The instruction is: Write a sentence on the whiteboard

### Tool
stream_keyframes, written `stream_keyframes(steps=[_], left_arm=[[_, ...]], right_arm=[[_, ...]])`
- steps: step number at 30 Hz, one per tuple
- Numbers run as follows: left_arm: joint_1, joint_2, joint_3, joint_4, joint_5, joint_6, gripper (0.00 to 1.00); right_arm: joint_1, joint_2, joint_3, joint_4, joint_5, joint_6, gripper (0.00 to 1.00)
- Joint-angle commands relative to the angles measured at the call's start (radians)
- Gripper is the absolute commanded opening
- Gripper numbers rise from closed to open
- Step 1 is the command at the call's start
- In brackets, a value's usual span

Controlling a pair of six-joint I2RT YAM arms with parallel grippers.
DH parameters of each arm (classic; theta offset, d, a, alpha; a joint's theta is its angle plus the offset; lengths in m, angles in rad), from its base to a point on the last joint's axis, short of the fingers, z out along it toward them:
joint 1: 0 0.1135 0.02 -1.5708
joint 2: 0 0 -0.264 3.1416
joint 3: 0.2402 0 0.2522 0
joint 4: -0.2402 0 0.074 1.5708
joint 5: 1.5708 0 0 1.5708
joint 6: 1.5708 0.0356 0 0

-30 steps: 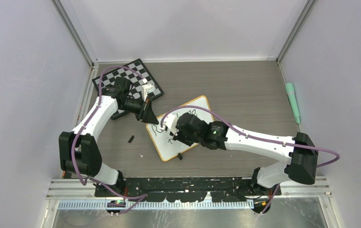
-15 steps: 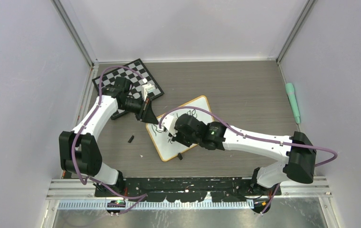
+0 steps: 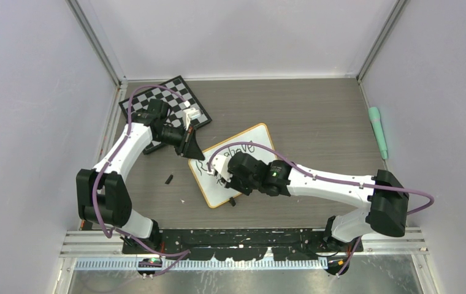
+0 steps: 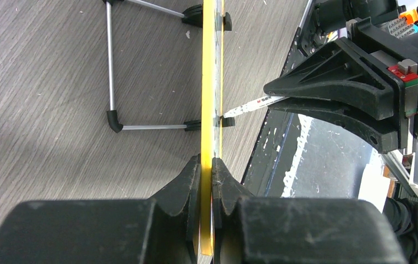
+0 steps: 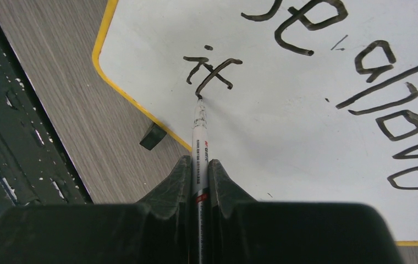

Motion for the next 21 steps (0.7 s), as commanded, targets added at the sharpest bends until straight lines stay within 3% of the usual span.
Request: stream_keyframes(steps=[1, 21], left_arm=[[-0.003, 0.004, 0.025, 0.006, -0.013, 0.02, 0.0], [-0.003, 0.0, 0.032, 0.002, -0.006, 0.018, 0.0]], right_arm=[[-0.005, -0.048, 0.016, 0.01, 0.076, -0.013, 0.0], [-0.038, -0.133, 0.012, -0.014, 0.102, -0.007, 0.0]])
